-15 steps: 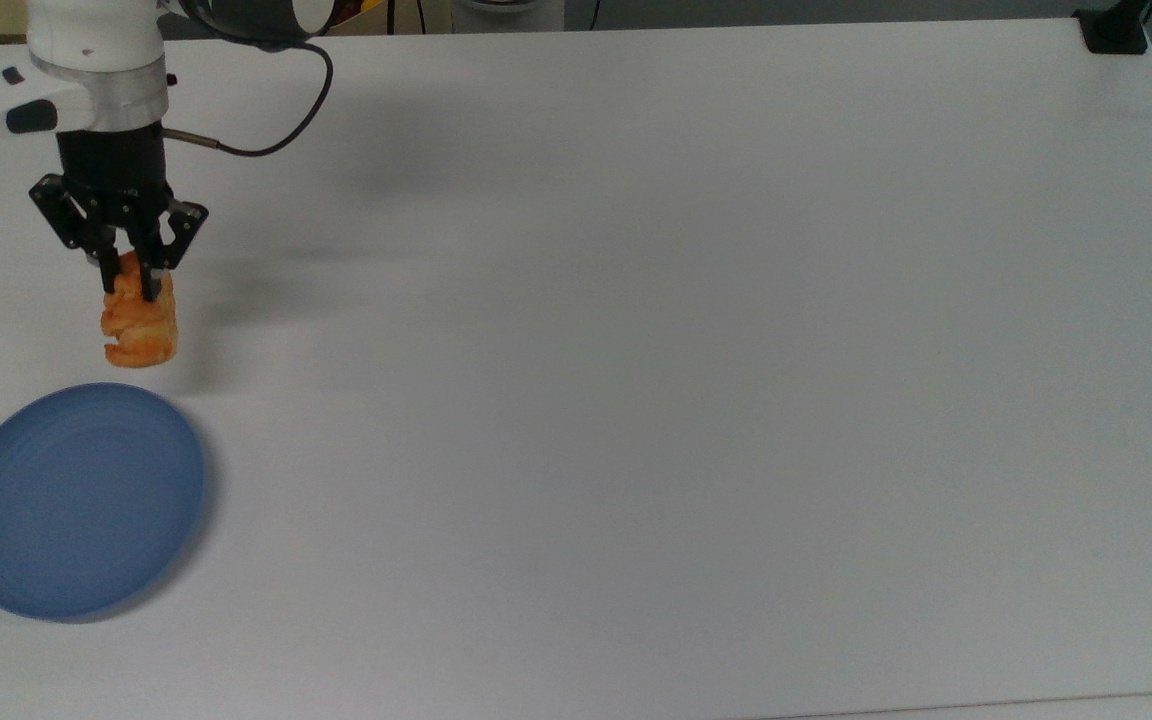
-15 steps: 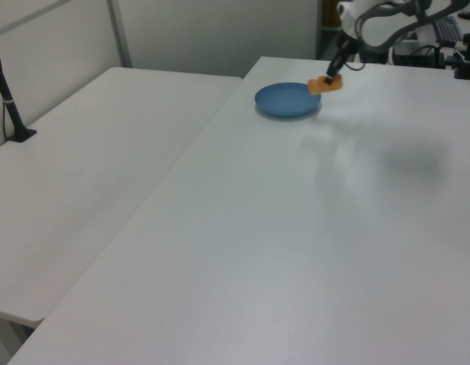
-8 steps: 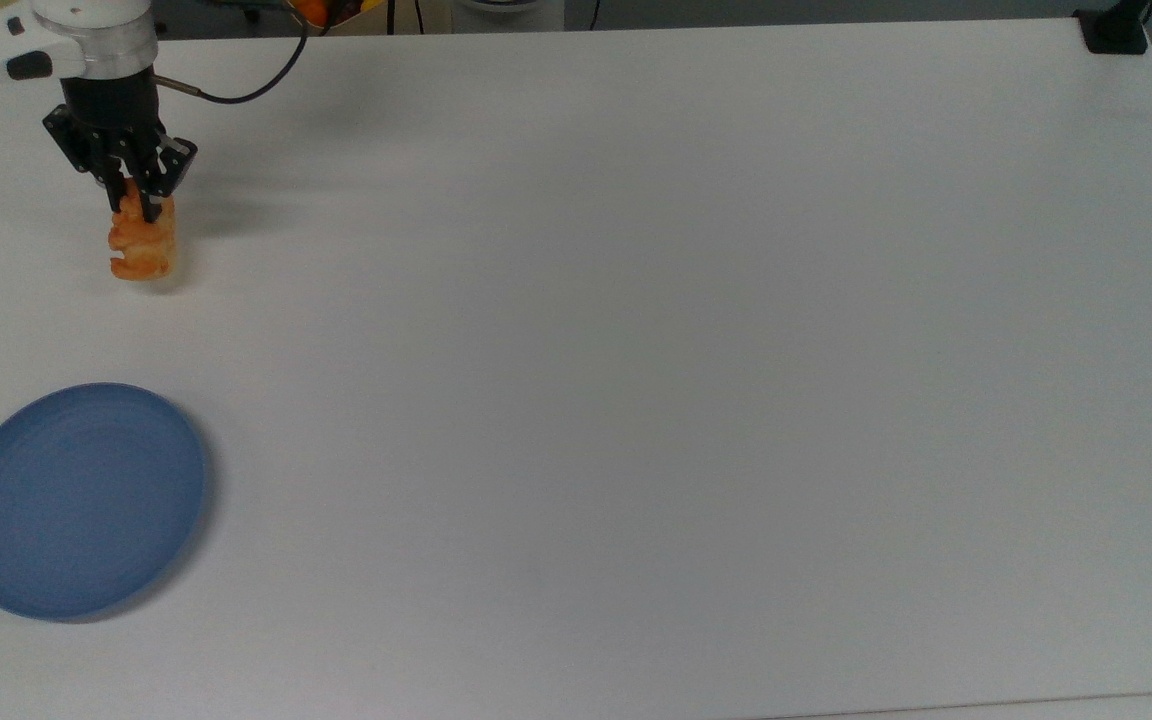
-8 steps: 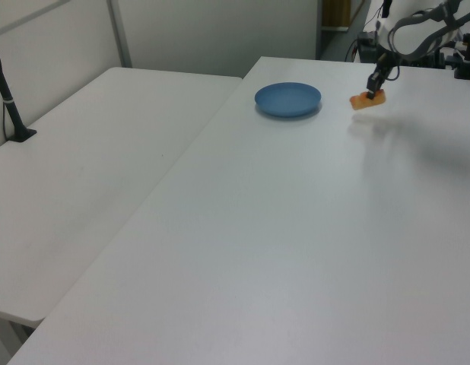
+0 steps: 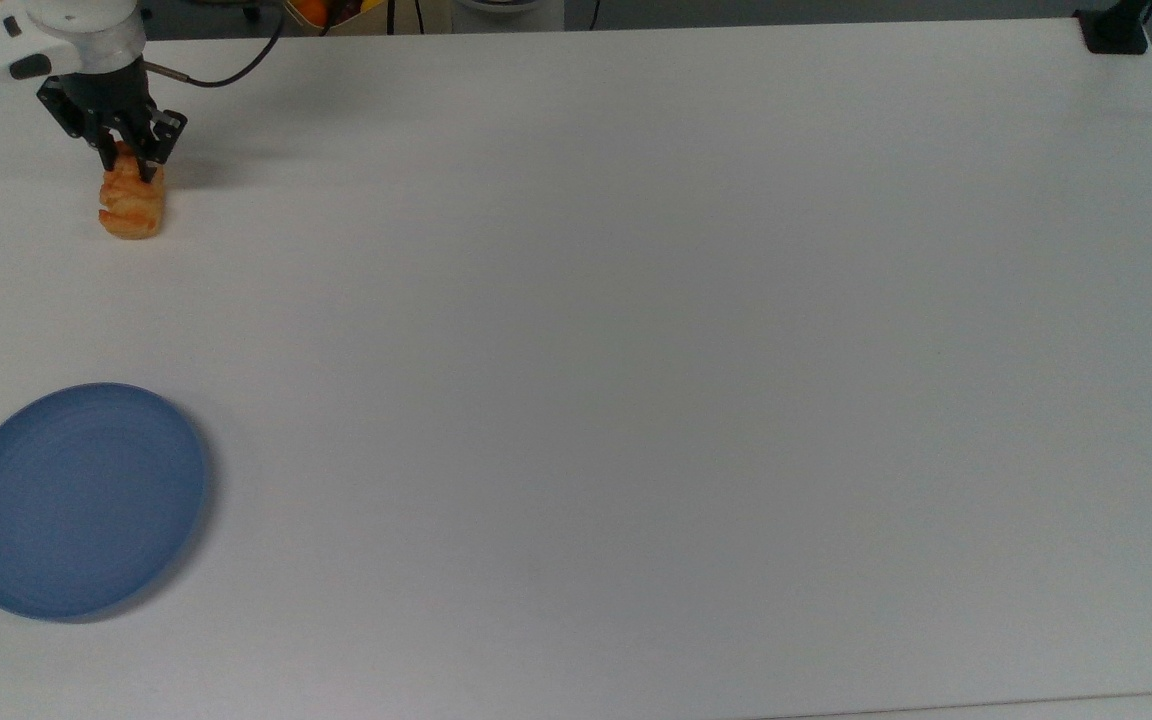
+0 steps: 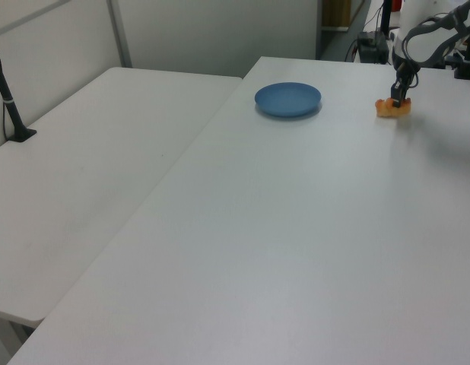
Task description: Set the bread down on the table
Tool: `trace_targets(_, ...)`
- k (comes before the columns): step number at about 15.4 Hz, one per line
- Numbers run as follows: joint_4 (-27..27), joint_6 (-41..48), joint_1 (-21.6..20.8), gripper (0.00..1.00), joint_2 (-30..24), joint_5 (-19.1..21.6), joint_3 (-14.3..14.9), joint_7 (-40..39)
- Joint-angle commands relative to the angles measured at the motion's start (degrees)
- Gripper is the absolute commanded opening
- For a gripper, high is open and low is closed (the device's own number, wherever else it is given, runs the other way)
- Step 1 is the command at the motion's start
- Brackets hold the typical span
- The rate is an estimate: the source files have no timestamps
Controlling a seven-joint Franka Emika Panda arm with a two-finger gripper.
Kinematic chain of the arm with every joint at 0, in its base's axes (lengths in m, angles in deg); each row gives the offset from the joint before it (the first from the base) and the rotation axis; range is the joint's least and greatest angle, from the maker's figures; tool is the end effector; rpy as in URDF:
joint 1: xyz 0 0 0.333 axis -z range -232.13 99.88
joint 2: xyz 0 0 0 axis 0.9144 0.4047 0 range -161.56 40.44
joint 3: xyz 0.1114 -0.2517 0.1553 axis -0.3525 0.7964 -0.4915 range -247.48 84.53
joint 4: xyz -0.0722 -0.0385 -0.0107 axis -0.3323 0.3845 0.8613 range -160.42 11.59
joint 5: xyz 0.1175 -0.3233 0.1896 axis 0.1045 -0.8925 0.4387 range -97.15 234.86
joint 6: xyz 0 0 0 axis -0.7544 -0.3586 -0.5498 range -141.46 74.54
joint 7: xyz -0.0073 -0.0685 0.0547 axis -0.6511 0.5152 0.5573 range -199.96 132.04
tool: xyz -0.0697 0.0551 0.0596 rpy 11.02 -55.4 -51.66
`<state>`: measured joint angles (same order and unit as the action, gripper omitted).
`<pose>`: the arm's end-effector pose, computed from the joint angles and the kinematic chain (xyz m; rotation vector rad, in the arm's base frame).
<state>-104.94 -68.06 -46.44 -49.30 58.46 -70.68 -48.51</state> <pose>0.5090 -0.2960 0.3440 2.9168 -0.2025 0.1430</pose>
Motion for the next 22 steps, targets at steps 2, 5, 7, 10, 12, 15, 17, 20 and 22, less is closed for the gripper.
trace_targets(2,1.51,6.14,-0.97,1.00,-0.98,-1.30,-0.15,-0.83)
trace_targets(5,8.53,15.44,-4.64,1.00,0.15,-1.21,-0.59,-0.04)
trace_targets(7,14.50,21.86,-8.34,1.00,1.39,-0.51,-0.77,1.53)
trace_targets(10,18.57,24.88,-11.25,1.00,1.48,-0.24,-6.90,8.81)
trace_targets(12,20.07,25.32,-11.52,1.00,1.31,-0.24,-12.08,13.12)
trace_targets(15,20.68,28.56,-11.52,1.00,-1.14,-0.24,-18.07,17.97)
trace_targets(17,22.08,32.85,-11.87,1.00,-3.17,1.15,-19.84,18.94)
trace_targets(20,23.85,38.66,-15.28,1.00,-7.29,8.36,-18.10,18.95)
trace_targets(22,23.85,42.44,-18.70,1.00,-9.93,8.55,-14.76,18.86)
